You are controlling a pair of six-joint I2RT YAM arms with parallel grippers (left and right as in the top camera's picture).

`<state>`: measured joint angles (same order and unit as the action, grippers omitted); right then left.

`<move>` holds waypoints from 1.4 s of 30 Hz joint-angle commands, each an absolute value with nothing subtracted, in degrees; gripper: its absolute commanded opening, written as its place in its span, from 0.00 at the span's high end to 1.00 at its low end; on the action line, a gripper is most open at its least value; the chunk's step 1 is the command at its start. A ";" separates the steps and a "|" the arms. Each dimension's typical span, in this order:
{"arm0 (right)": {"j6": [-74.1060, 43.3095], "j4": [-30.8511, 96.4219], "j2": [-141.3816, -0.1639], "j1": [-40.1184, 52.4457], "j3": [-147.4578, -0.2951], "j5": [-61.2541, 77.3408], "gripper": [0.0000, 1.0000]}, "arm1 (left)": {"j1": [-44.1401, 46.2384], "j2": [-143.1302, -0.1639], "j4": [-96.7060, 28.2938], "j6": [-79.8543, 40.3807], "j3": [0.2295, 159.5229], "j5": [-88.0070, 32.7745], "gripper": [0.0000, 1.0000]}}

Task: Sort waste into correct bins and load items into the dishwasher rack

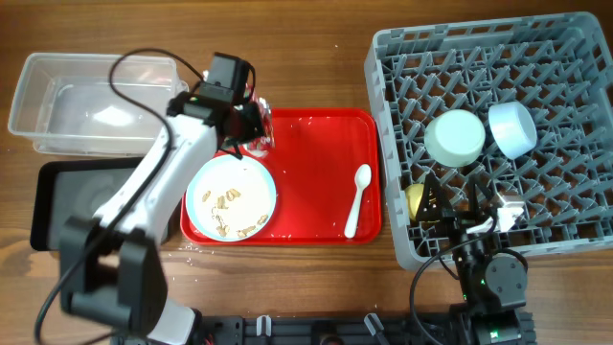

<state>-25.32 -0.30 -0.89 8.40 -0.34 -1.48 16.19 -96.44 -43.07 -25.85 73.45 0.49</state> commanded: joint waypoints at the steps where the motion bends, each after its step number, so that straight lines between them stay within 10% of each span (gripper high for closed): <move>1: -25.67 -0.58 -0.27 8.16 -0.30 -0.51 0.00 | 13.26 -91.81 -43.16 -26.17 74.61 5.50 0.96; 14: -25.67 -0.58 -0.27 8.16 -0.30 -0.51 0.00 | -11.35 -92.01 -33.76 -24.34 75.61 9.50 0.96; 15: -25.67 -0.56 -0.27 8.16 -0.30 -0.51 0.00 | -12.21 -95.11 -30.96 -23.44 75.61 9.50 0.91; 17: -25.67 -0.58 -0.27 8.16 -0.30 -0.51 0.00 | -12.38 -97.14 -30.61 -22.04 75.79 9.50 0.39; 20: -25.67 -0.58 -0.27 8.16 -0.30 -0.51 0.00 | -11.94 -95.48 -35.57 -22.31 77.32 4.95 0.25; 25: -25.67 -0.58 -0.27 8.16 -0.30 -0.51 0.00 | -6.28 -91.85 -51.92 -21.61 78.11 -8.93 0.40; 34: -25.67 -0.58 -0.27 8.16 -0.30 -0.51 0.00 | 4.67 -99.92 -46.15 -23.33 68.66 2.68 0.30; 39: -25.65 -0.58 -0.27 8.16 -0.30 -0.51 0.00 | 4.67 -105.21 -45.78 -23.33 68.66 2.44 0.59; 42: -25.67 -0.58 -0.27 8.16 -0.30 -0.51 0.00 | 4.60 -104.79 -46.04 -23.33 69.36 -0.01 0.96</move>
<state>-25.32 -0.30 -0.89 8.40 -0.34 -1.48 4.56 -104.75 -46.02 -23.18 69.10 1.61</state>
